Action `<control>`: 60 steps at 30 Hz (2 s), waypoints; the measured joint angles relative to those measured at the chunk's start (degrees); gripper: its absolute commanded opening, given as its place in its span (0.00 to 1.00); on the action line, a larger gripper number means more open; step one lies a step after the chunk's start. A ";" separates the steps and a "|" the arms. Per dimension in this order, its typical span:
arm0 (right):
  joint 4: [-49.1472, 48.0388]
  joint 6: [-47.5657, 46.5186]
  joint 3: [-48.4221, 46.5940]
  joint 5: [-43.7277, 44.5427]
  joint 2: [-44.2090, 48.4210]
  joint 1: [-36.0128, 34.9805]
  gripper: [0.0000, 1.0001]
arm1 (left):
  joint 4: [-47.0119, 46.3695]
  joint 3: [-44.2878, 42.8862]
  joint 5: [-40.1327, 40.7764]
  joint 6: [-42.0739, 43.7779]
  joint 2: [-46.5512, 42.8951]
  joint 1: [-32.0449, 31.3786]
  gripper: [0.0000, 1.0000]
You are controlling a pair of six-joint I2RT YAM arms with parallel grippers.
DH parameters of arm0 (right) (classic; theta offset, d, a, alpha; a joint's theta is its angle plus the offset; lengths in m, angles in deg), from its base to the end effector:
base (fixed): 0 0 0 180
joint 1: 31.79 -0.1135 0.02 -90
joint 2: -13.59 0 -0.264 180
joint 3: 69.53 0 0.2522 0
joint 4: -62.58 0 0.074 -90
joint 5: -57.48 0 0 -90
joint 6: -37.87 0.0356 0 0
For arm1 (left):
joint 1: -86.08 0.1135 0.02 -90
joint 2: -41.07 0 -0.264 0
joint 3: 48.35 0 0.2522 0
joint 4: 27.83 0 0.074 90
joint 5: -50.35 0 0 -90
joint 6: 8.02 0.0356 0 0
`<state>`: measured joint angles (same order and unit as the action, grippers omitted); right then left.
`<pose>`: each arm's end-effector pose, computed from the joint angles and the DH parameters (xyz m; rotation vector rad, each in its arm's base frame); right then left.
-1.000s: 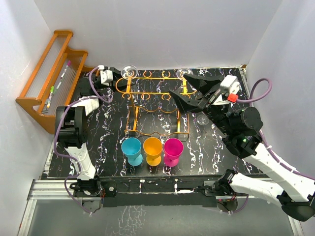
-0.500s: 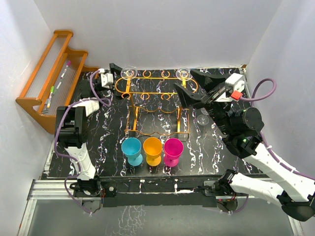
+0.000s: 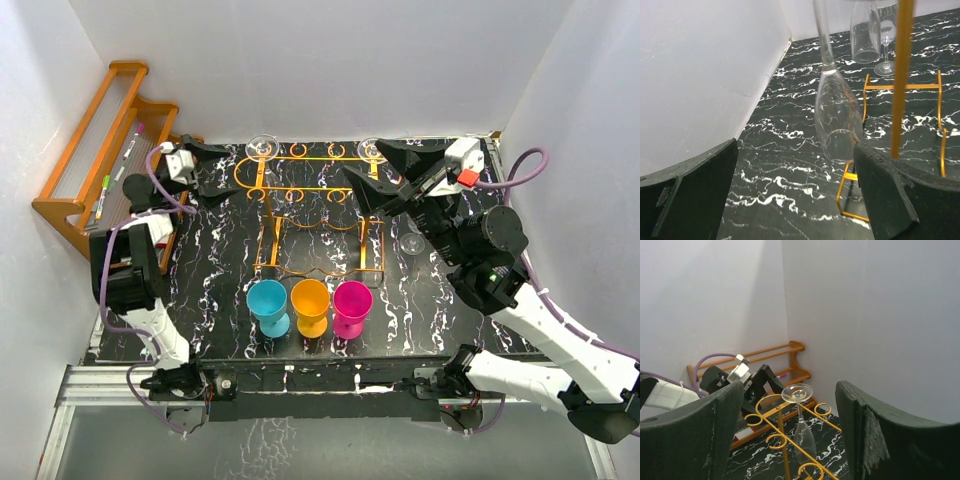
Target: Place the wine glass upside down on the wine glass rack
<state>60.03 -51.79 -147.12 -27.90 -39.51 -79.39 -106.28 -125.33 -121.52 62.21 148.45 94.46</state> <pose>0.1292 0.1373 0.4789 -0.3829 1.0599 0.7046 0.3704 0.0189 0.2966 1.1852 0.9234 -0.6814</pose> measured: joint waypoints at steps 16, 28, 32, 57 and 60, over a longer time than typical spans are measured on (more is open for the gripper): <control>5.88 -3.10 0.55 -4.17 8.44 0.00 0.77 | 9.40 10.51 -4.83 -16.28 -31.74 14.60 0.97; 22.75 -6.16 -1.95 -2.23 12.59 -0.02 0.89 | 22.91 -7.85 -3.48 -53.37 -29.90 16.46 0.97; 25.90 -6.10 -4.07 -1.49 12.59 -0.02 0.94 | 24.68 -15.39 -1.03 -62.97 -30.14 16.59 0.97; 35.52 17.94 -19.30 -13.07 -17.59 55.43 0.72 | 134.62 -70.42 33.35 2.89 -11.02 12.04 0.88; 37.55 19.41 -15.63 -17.33 -17.49 54.73 0.55 | 141.76 -71.43 49.16 12.63 -11.72 3.80 0.88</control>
<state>97.58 -32.38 -162.75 -45.23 -57.00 -24.66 35.49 -196.76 -72.36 74.84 136.73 98.26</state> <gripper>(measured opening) 0.691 0.884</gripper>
